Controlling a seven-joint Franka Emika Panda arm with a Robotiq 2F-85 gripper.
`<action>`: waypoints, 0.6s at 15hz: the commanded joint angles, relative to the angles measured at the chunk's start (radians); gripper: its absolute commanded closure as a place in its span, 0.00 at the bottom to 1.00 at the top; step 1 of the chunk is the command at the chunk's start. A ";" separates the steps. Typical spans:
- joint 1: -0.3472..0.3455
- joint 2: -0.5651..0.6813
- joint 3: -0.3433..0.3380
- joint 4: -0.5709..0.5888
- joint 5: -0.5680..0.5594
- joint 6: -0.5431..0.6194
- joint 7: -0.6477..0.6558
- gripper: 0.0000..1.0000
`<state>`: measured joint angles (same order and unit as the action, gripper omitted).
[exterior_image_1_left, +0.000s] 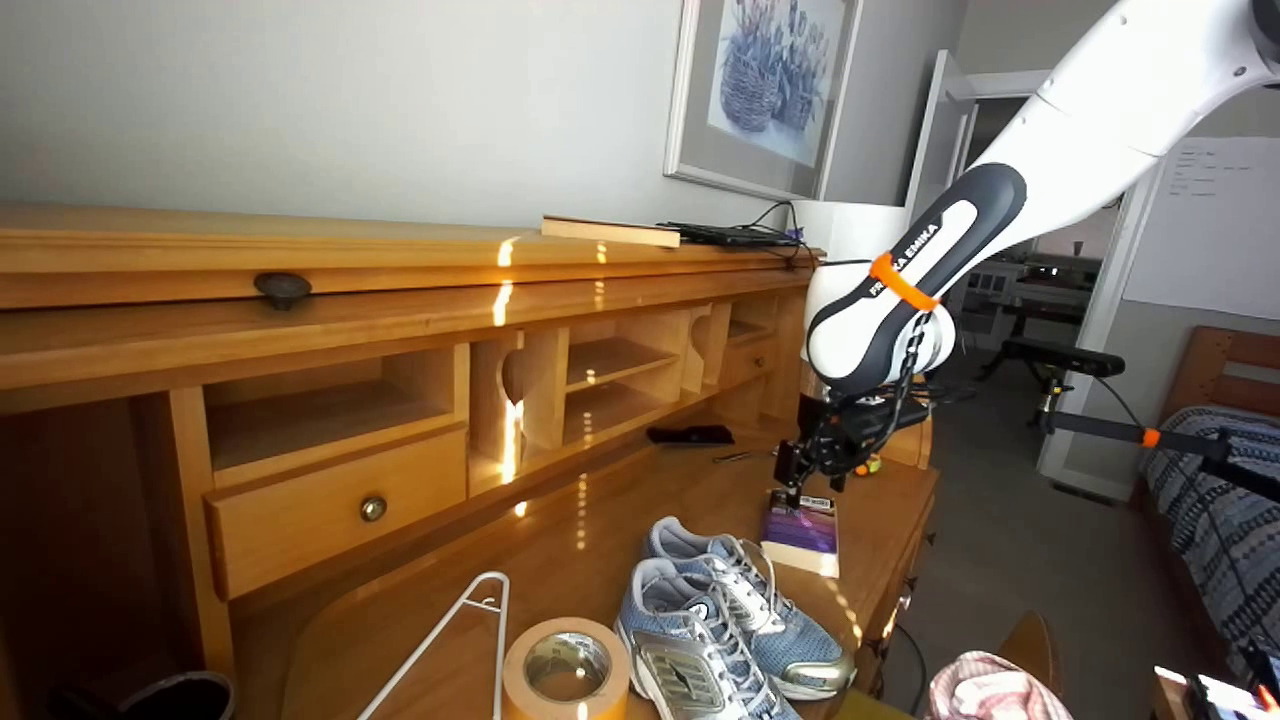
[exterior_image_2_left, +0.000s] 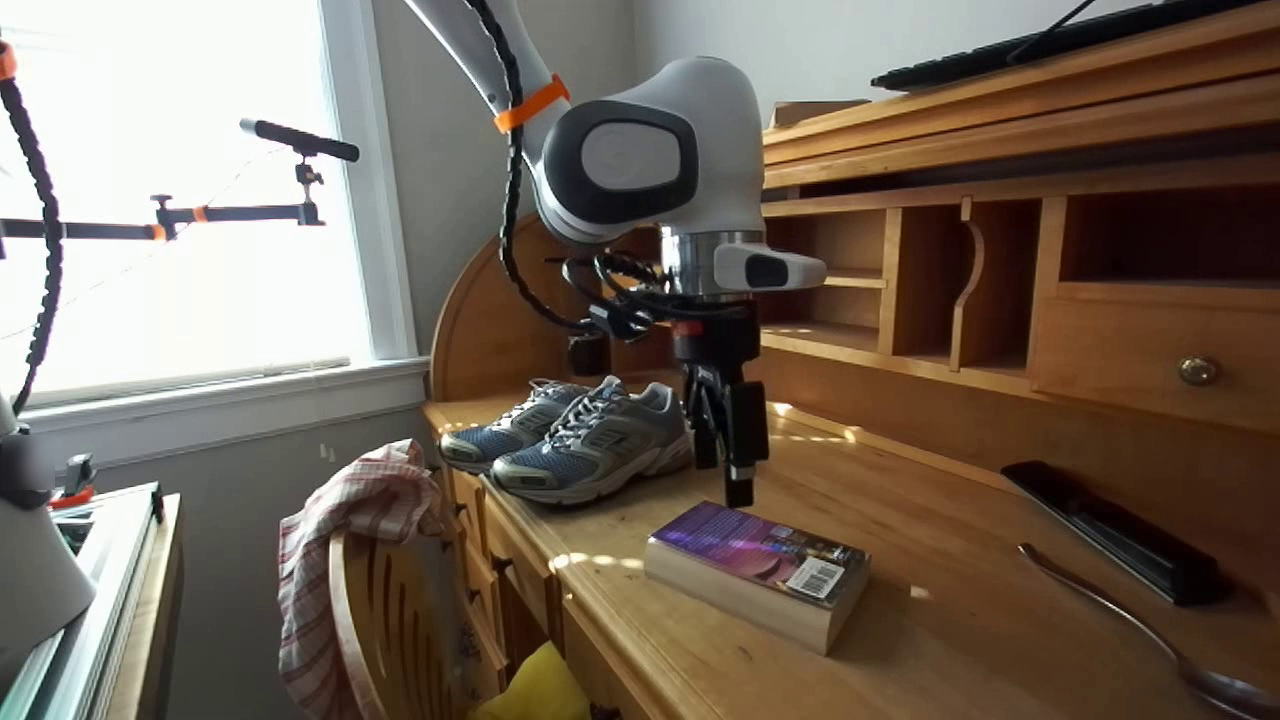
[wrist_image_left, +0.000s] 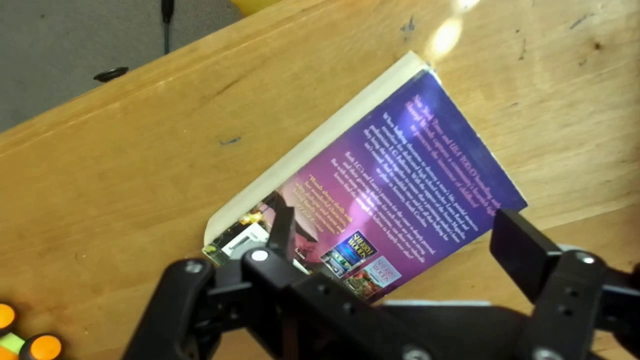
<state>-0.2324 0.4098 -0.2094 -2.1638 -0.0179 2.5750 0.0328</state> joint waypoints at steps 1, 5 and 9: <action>0.010 0.053 -0.004 0.040 0.035 0.008 0.081 0.00; 0.020 0.097 -0.009 0.080 0.039 -0.002 0.147 0.00; 0.038 0.147 -0.015 0.111 0.027 0.006 0.195 0.00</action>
<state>-0.2170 0.5064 -0.2122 -2.0904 -0.0031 2.5751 0.1933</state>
